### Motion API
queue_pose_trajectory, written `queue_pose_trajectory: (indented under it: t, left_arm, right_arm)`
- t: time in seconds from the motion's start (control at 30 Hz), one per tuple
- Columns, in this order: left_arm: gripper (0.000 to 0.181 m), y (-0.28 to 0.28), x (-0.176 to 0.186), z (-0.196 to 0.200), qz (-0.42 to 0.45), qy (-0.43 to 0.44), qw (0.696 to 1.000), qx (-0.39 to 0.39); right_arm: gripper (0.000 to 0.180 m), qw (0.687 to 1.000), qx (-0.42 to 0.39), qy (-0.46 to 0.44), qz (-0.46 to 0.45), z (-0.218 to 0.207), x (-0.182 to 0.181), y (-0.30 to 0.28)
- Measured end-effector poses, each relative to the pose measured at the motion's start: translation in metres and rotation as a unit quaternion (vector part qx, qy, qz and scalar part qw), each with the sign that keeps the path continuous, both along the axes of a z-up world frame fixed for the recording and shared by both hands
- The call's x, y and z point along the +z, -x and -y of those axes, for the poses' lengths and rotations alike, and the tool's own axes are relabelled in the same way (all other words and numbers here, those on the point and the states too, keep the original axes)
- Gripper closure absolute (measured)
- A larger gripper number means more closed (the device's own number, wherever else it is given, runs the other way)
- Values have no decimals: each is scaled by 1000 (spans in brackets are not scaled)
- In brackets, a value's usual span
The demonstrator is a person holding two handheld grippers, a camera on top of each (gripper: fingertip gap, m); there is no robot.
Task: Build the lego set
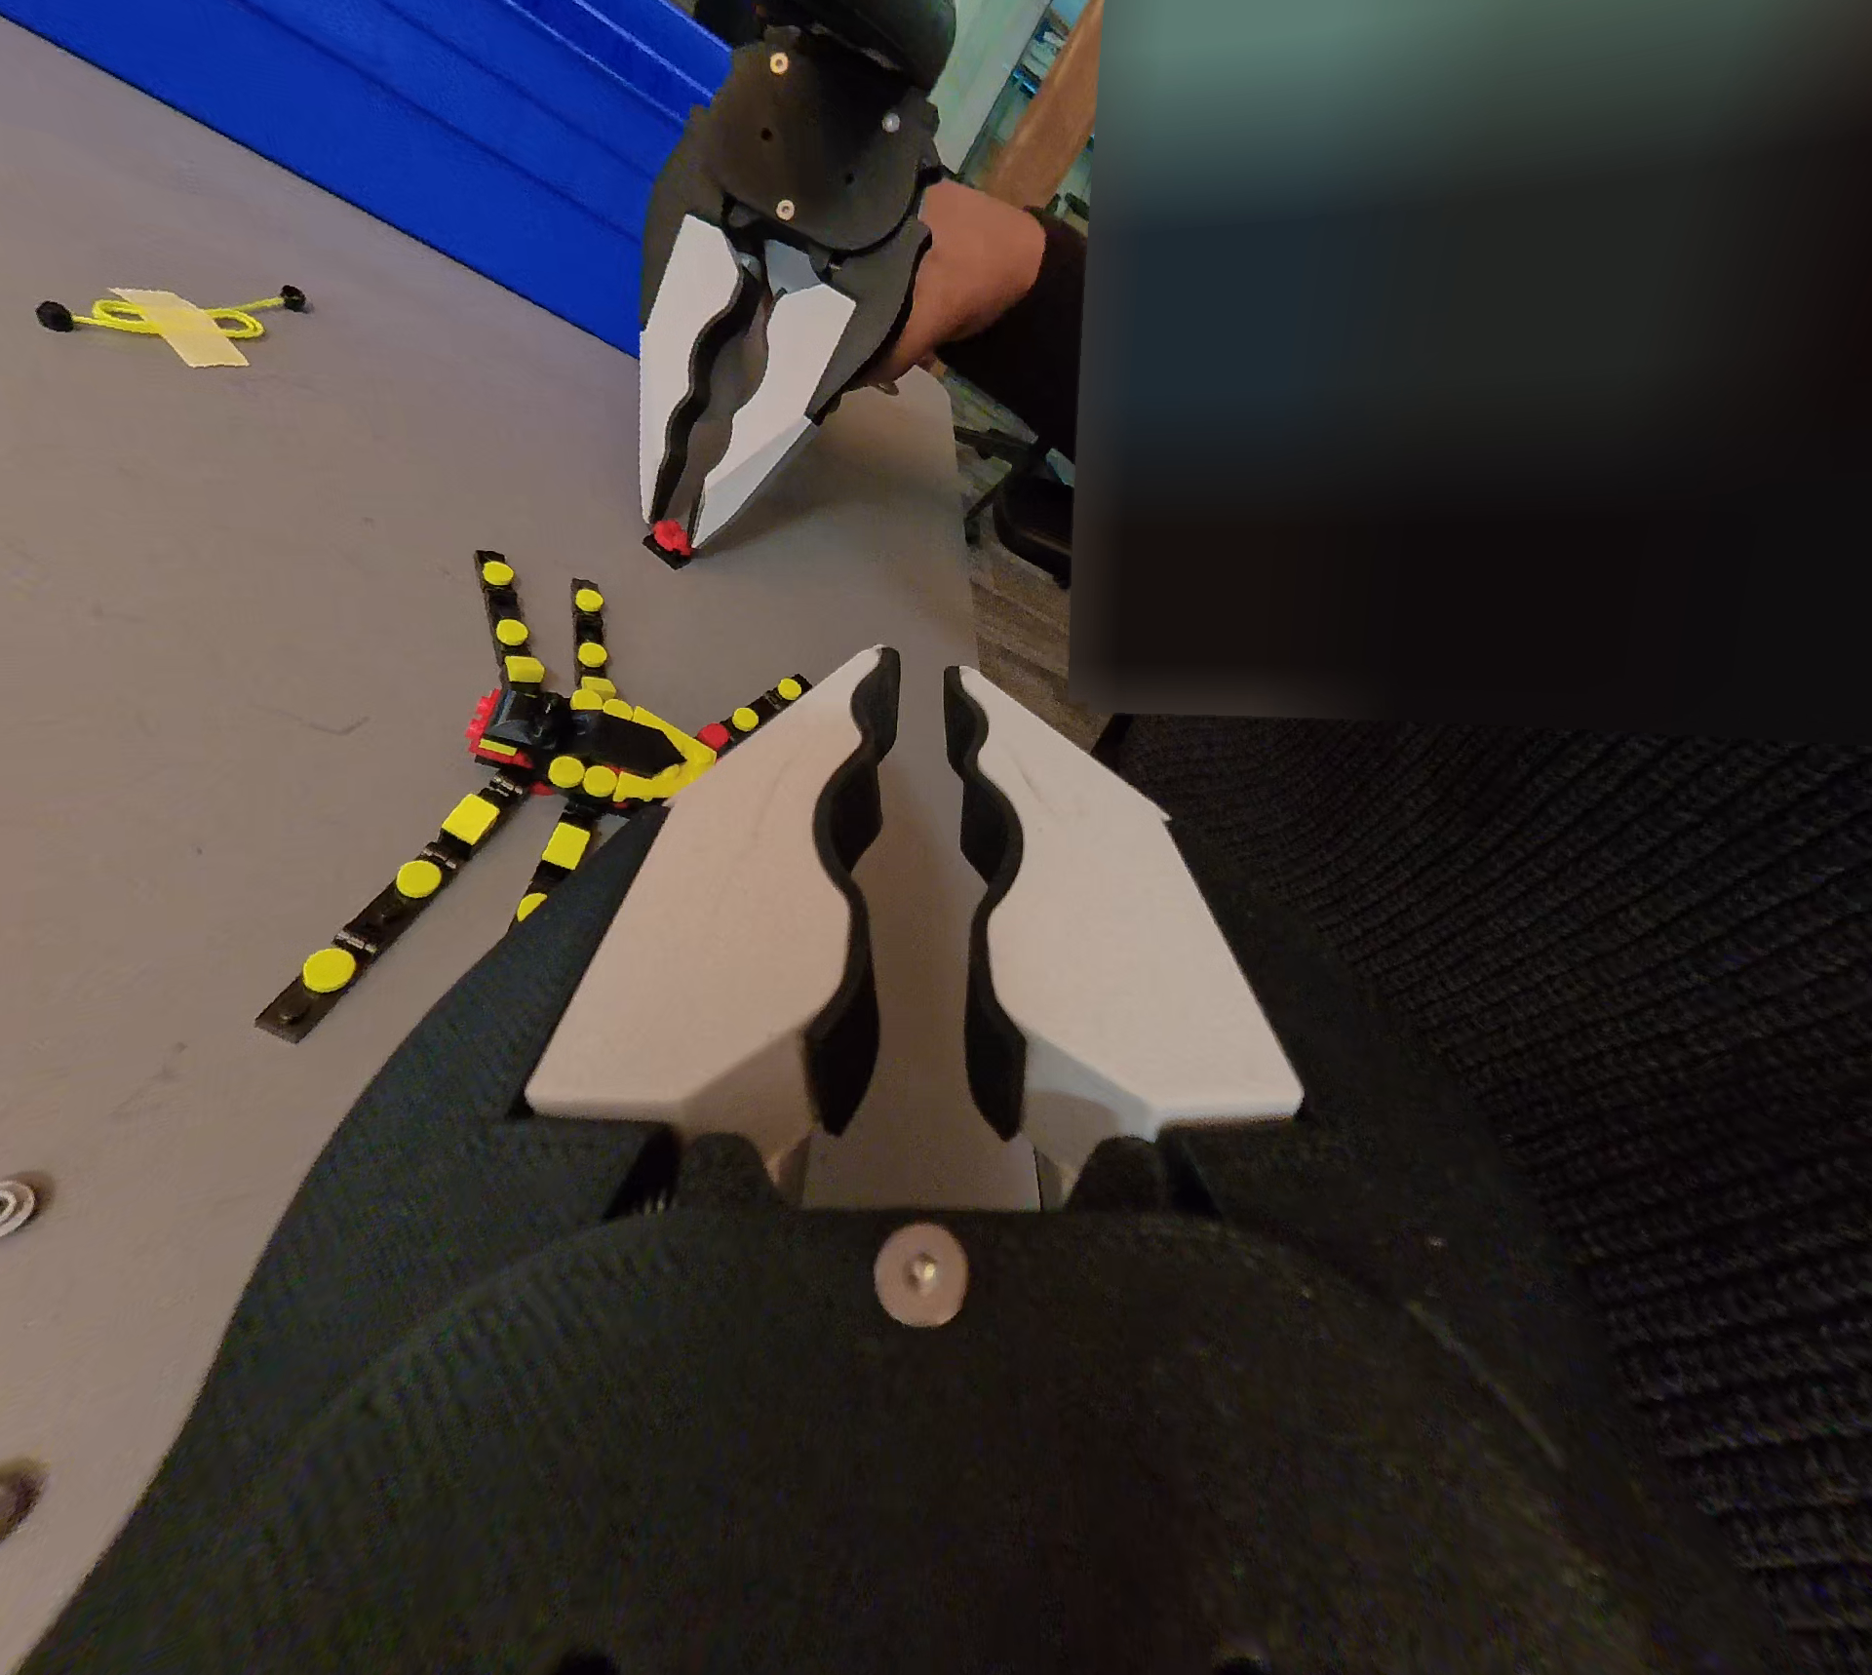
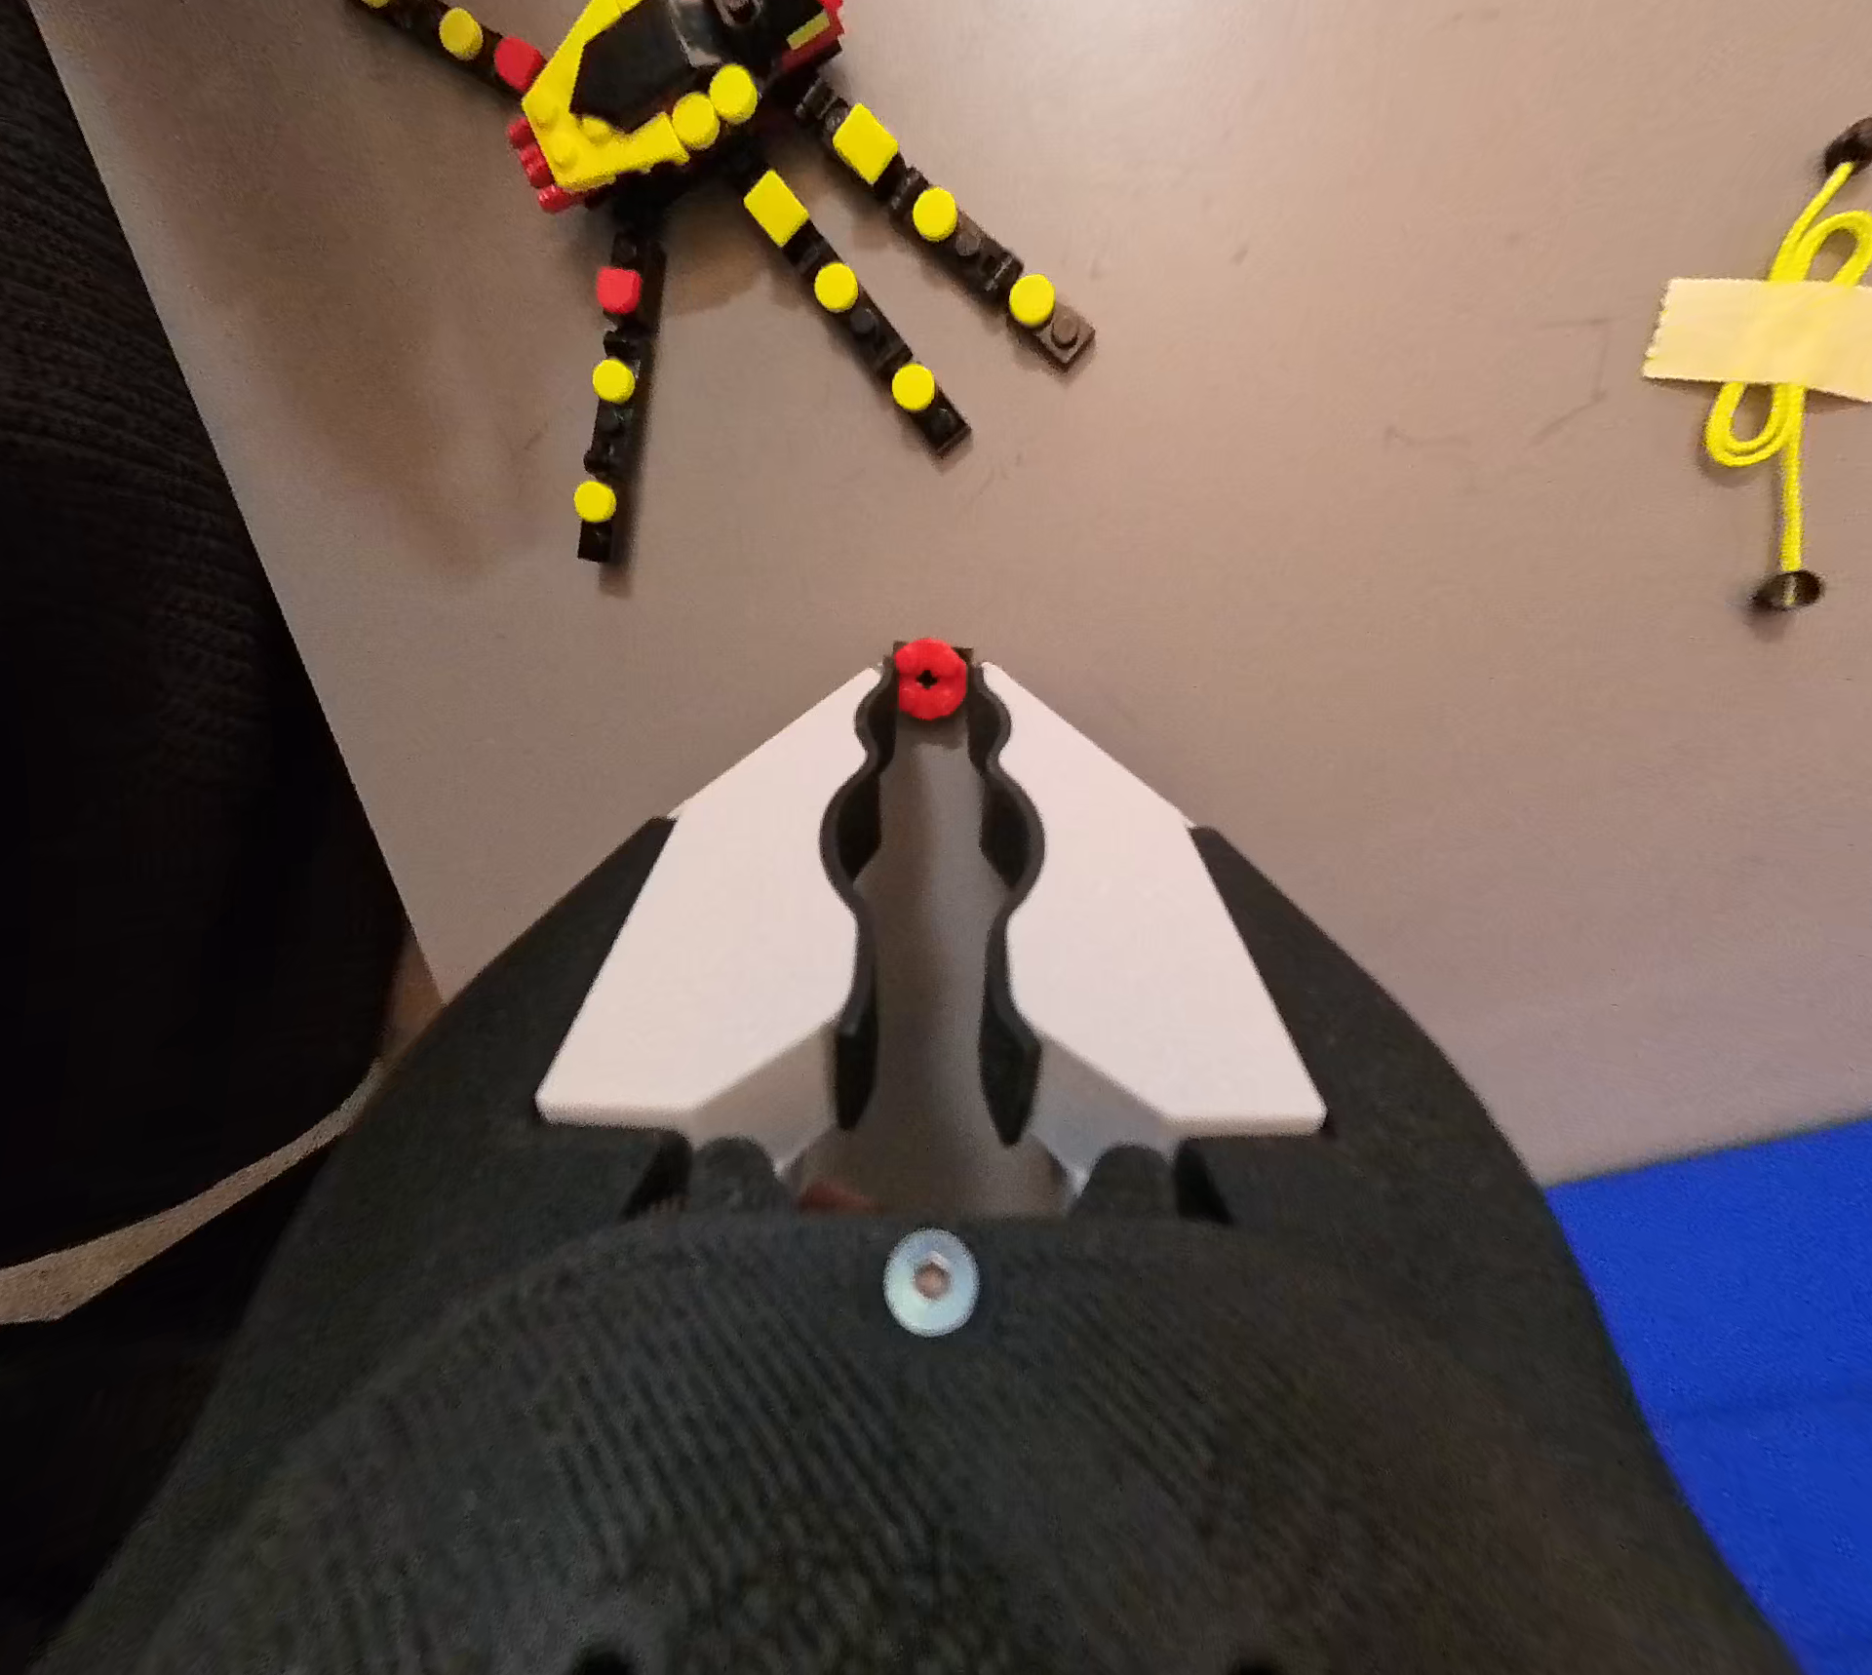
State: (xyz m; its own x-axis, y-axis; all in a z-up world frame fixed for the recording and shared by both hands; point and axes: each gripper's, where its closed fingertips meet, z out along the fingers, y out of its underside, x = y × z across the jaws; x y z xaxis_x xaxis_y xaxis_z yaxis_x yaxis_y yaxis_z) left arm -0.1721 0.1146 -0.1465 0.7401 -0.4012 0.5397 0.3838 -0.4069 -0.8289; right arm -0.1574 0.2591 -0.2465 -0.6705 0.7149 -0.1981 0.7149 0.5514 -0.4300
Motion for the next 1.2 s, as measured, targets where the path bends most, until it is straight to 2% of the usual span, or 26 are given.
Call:
queue_pose_trajectory:
  t: [0.23,0.53,1.2]
  left_arm:
    - [175,1,0,0,2,-1,1000,1]
    - [175,1,2,1,6,-4,1000,0]
    - [175,1,5,2,16,-8,1000,-1]
  right_arm:
    - [168,998,15,-26,50,-1,-4,-2]
    - [168,995,27,-66,67,-1,-1,5]
    - [168,990,12,-57,128,1,-2,7]
